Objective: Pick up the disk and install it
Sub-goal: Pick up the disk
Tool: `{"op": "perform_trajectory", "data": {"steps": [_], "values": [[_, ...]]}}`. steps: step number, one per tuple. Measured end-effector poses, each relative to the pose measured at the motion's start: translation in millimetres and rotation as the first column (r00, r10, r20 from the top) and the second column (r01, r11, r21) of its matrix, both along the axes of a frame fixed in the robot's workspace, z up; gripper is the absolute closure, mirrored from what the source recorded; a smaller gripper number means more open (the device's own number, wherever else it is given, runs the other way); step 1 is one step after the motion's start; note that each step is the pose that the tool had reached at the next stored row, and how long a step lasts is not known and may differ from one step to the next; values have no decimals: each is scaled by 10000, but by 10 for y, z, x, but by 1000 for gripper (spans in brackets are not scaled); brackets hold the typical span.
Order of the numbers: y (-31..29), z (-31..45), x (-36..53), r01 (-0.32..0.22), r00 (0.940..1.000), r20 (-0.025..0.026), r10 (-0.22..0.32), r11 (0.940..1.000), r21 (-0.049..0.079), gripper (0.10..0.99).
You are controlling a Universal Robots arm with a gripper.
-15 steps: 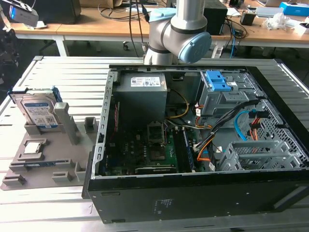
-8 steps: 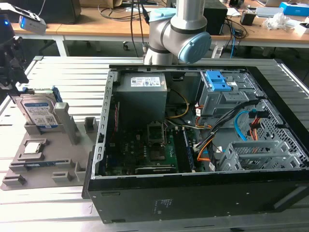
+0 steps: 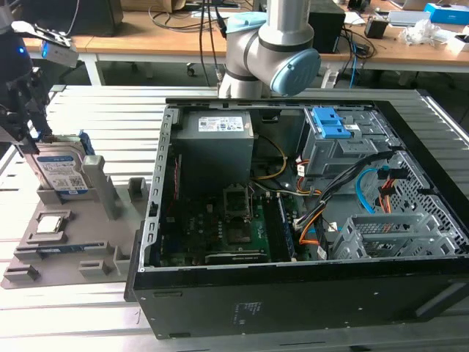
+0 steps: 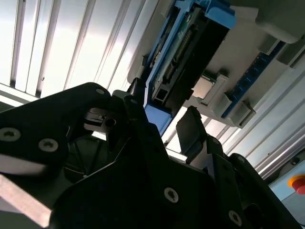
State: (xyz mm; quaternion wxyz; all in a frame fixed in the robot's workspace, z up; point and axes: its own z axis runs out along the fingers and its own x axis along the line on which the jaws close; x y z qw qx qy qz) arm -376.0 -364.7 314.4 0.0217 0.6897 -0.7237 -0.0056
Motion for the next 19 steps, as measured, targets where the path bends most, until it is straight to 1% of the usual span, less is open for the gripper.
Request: {"op": "perform_trajectory", "data": {"steps": [2,5,12,14,17,18,19], "values": [[9,-42,10,9,10000,-3,-9,10000,-2,545],[48,-105,22,8,10000,1,-8,10000,-1,545],[52,-230,22,4,10000,-1,-4,10000,-28,545],[52,-232,21,3,10000,-2,-3,10000,-67,545],[51,-233,22,1,10000,3,-1,10000,-70,545],[51,-234,22,1,10000,81,0,10000,-69,545],[52,-236,22,3,9998,190,-2,10000,-68,545]]}}
